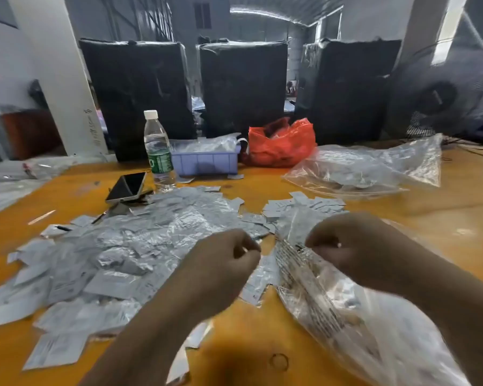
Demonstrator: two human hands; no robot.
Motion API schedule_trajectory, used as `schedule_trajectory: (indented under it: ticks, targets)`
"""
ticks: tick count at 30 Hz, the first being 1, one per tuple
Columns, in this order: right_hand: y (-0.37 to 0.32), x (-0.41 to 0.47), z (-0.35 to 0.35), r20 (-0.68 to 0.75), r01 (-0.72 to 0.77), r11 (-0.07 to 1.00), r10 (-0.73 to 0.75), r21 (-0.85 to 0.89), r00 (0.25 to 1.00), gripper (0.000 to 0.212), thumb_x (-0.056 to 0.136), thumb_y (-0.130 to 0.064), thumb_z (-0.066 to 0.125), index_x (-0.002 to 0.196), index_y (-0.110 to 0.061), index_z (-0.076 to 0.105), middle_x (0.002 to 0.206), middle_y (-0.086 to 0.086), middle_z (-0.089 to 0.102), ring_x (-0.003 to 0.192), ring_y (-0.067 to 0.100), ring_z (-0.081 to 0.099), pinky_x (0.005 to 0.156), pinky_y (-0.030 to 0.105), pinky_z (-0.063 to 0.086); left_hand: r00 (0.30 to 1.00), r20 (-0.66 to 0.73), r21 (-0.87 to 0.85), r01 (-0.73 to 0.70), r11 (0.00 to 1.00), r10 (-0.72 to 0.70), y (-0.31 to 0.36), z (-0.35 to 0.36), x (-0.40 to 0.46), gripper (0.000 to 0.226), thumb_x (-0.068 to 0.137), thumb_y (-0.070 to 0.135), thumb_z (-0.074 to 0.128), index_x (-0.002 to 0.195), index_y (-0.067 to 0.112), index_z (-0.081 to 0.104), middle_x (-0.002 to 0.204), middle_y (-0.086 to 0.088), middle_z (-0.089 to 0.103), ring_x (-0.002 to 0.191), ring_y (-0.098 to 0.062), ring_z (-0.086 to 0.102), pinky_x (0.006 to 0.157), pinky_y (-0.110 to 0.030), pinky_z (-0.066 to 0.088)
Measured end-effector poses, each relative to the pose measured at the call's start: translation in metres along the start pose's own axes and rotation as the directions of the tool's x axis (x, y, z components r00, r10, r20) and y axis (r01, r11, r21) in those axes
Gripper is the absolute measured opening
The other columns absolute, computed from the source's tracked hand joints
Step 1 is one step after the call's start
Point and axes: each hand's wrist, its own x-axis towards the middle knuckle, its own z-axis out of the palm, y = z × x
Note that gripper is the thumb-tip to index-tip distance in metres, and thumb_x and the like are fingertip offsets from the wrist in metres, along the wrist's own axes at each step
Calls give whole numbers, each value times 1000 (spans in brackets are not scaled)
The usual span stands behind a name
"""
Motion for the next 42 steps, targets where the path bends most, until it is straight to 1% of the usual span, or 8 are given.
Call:
schedule_trajectory:
  ticks: [6, 9, 13, 20, 24, 29, 36, 42]
  targets:
    - [22, 38, 26, 246, -182, 920, 277, -348, 929, 19, 78, -1, 56, 70, -15, 65, 77, 2, 64, 75, 18, 63, 63, 29, 52, 999, -15, 223, -42, 974, 47, 9, 45, 59, 15, 96, 28, 52, 95, 33, 66, 91, 12, 63, 75, -10, 59, 64, -28, 49]
    - [35, 36, 33, 219, -200, 923, 280, -327, 935, 22, 83, -13, 59, 102, -20, 67, 100, 0, 64, 90, 17, 61, 78, 33, 55, 970, 123, 327, -241, 914, 212, 12, 68, 74, 21, 95, 31, 54, 111, 33, 68, 110, 7, 59, 104, -15, 53, 88, -37, 47]
    - [43, 27, 29, 195, -115, 949, 177, -294, 965, 36, 84, -8, 56, 116, -25, 53, 116, -6, 49, 106, 15, 49, 86, 31, 48, 958, 175, 561, -286, 777, 226, 7, 76, 84, 23, 91, 37, 58, 114, 37, 63, 119, 8, 53, 113, -19, 43, 93, -34, 37]
    - [46, 6, 19, 327, -33, 939, 152, -343, 933, 15, 88, -33, 59, 98, -22, 61, 105, -6, 53, 93, 16, 55, 82, 34, 50, 971, 57, 583, -222, 782, 233, 4, 80, 76, 25, 86, 15, 54, 103, 32, 61, 111, 6, 46, 109, -19, 37, 88, -33, 30]
    - [53, 7, 24, 275, -47, 917, 167, -395, 947, 20, 92, -34, 50, 106, -22, 58, 107, -8, 46, 91, 13, 49, 77, 28, 45, 971, 34, 601, -210, 771, 238, 3, 86, 75, 23, 94, 34, 46, 108, 31, 62, 114, 7, 46, 112, -19, 35, 96, -36, 28]
    - [61, 10, 38, 228, -33, 881, 158, -472, 961, 33, 96, -36, 37, 126, -24, 47, 124, 0, 38, 113, 21, 36, 94, 34, 36, 979, 38, 620, -179, 764, 199, 1, 89, 72, 41, 88, 62, 45, 112, 32, 58, 117, 6, 42, 117, -20, 31, 102, -40, 25]
    - [60, 9, 25, 243, 85, 841, 56, -533, 968, 44, 90, -25, 50, 134, -29, 44, 140, -5, 32, 127, 19, 29, 108, 32, 31, 979, -17, 567, -160, 808, 205, -1, 86, 73, 40, 89, 55, 50, 121, 32, 53, 128, 5, 39, 122, -21, 31, 104, -42, 27]
    - [42, -8, 12, 283, 141, 798, 38, -585, 958, 29, 92, -40, 49, 118, -31, 58, 118, -10, 41, 108, 14, 34, 94, 31, 33, 982, -41, 610, -122, 783, 184, 2, 88, 71, 41, 92, 49, 50, 126, 27, 53, 132, 2, 40, 123, -24, 33, 103, -41, 29]
